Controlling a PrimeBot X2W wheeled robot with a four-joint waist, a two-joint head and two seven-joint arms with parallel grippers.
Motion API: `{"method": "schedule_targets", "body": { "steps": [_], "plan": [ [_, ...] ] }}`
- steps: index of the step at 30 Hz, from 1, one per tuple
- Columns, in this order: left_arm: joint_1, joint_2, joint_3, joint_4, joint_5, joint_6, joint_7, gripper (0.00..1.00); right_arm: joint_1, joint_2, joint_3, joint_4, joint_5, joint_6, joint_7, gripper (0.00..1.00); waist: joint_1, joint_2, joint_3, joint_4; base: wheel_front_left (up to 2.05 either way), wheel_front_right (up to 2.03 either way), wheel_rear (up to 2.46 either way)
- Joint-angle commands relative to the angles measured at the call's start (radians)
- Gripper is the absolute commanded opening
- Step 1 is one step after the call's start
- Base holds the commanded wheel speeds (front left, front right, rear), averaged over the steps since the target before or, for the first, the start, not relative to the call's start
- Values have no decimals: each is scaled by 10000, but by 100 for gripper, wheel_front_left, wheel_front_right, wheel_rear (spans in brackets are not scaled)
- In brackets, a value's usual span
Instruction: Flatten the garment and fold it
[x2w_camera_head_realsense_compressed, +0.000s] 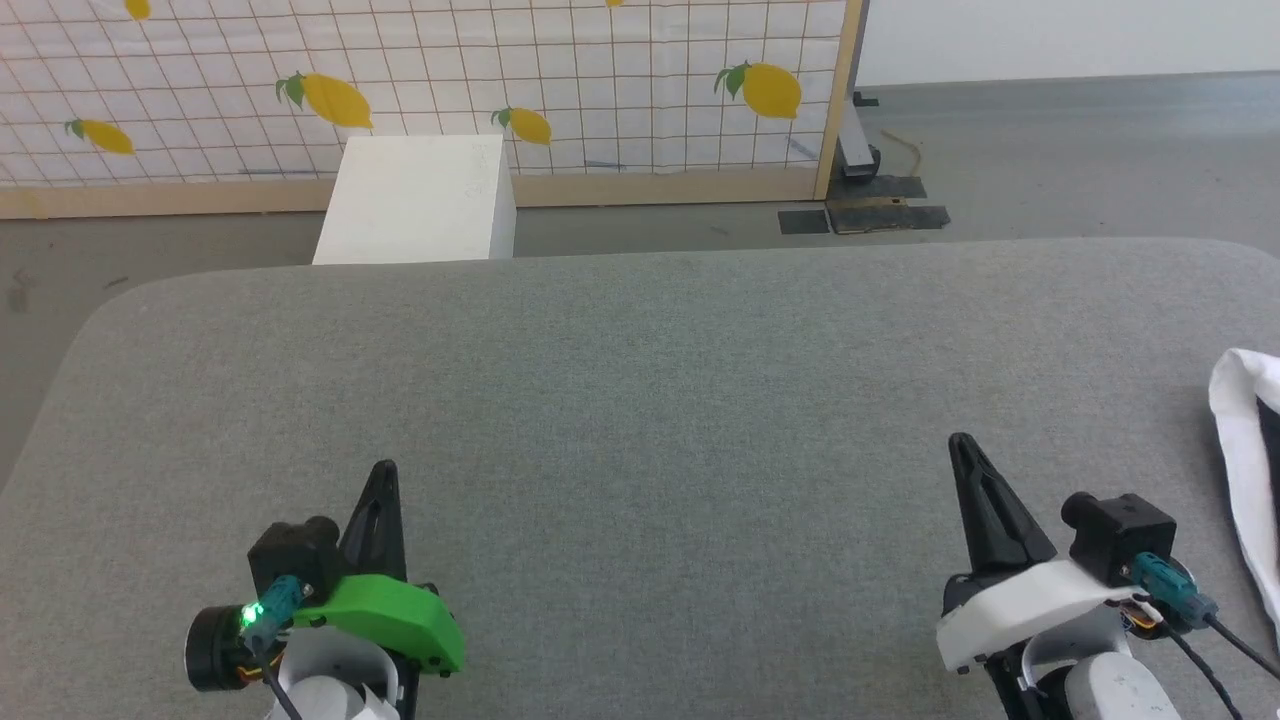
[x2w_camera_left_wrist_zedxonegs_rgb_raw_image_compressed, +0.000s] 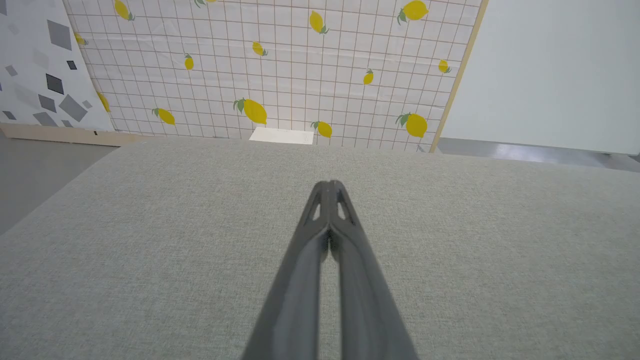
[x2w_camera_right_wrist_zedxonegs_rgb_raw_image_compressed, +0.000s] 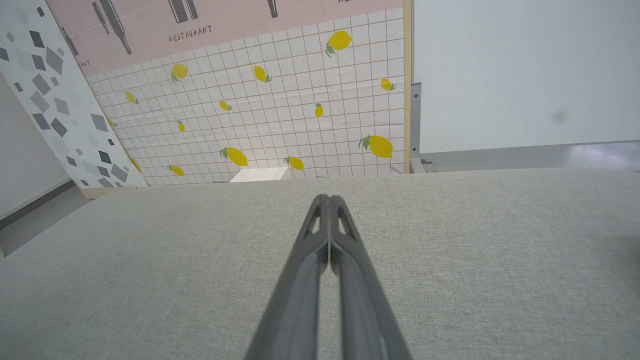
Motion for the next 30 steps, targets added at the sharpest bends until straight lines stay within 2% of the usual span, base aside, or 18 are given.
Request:
{"method": "schedule_targets", "body": {
  "steps": [1, 30],
  "plan": [
    [130, -51, 38, -101, 135, -55, 63, 0, 120, 2, -37, -125, -127, -4, 69, 0, 0, 0, 0, 3, 0, 0, 0],
    [370, -191, 299, -844, 832, -143, 676, 0, 360, 4, -191, -881, -796, -7, 672, 0, 0, 0, 4, 67, 0, 0, 0]
  ]
}}
